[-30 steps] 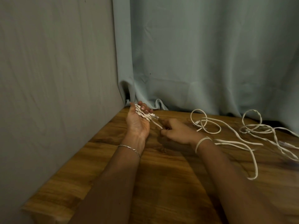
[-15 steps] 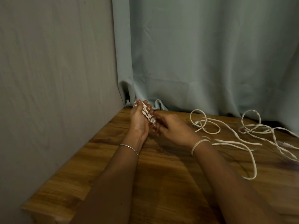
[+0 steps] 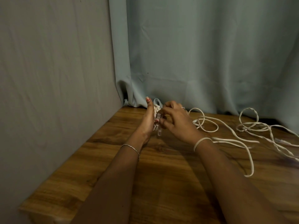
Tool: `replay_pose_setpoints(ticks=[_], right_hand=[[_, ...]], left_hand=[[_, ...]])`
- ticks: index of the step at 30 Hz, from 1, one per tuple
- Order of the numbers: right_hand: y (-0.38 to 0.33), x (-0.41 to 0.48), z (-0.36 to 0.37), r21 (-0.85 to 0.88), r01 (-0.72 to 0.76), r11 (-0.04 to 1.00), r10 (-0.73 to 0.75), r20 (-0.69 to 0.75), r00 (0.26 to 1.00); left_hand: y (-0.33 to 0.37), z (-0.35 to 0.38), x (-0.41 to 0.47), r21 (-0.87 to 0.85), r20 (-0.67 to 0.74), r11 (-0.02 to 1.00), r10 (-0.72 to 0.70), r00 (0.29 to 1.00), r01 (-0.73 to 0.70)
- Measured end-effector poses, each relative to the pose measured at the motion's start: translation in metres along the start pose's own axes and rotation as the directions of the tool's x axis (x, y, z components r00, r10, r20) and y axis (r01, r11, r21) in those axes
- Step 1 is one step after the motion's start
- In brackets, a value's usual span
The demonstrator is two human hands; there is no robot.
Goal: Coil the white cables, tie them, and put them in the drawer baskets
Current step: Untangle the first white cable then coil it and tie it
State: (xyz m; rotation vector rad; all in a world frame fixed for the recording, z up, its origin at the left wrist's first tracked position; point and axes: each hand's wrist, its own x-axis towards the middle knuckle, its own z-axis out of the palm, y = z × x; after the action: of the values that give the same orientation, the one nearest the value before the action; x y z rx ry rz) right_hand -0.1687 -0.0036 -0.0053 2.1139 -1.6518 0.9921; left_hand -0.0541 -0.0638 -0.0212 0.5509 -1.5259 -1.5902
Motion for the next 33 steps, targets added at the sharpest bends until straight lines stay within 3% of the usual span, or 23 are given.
replay_pose_setpoints(ticks=[6, 10, 14, 19, 22, 26, 33], right_hand=[[0.004, -0.003, 0.004, 0.273, -0.045, 0.961, 0.026, 0.074, 0.997], [0.002, -0.004, 0.004, 0.498, -0.153, 0.854, 0.080, 0.165, 0.983], [0.000, -0.004, 0.004, 0.523, -0.179, 0.833, 0.091, 0.189, 0.978], [-0.003, -0.004, 0.001, 0.634, -0.170, 0.755, 0.096, 0.150, 0.984], [-0.002, -0.006, 0.002, 0.662, -0.223, 0.715, 0.108, 0.212, 0.971], [0.004, -0.010, 0.008, 0.598, -0.296, 0.745, 0.143, 0.290, 0.946], [-0.002, -0.011, 0.011, 0.584, -0.366, 0.724, 0.233, 0.291, 0.928]], left_hand=[[0.003, 0.003, -0.003, 0.027, 0.084, 0.997, -0.075, 0.994, 0.073], [0.004, -0.001, -0.003, 0.051, 0.093, 0.979, -0.203, 0.975, 0.198], [0.009, -0.001, -0.009, 0.054, 0.131, 0.960, -0.278, 0.952, 0.273], [0.012, -0.002, -0.010, -0.115, 0.241, 0.947, -0.266, 0.933, 0.300], [0.010, -0.003, -0.008, -0.095, 0.220, 0.943, -0.294, 0.930, 0.320], [0.008, -0.001, -0.003, -0.047, 0.147, 0.942, -0.322, 0.935, 0.332], [0.016, 0.000, -0.011, 0.000, 0.139, 0.937, -0.345, 0.928, 0.349]])
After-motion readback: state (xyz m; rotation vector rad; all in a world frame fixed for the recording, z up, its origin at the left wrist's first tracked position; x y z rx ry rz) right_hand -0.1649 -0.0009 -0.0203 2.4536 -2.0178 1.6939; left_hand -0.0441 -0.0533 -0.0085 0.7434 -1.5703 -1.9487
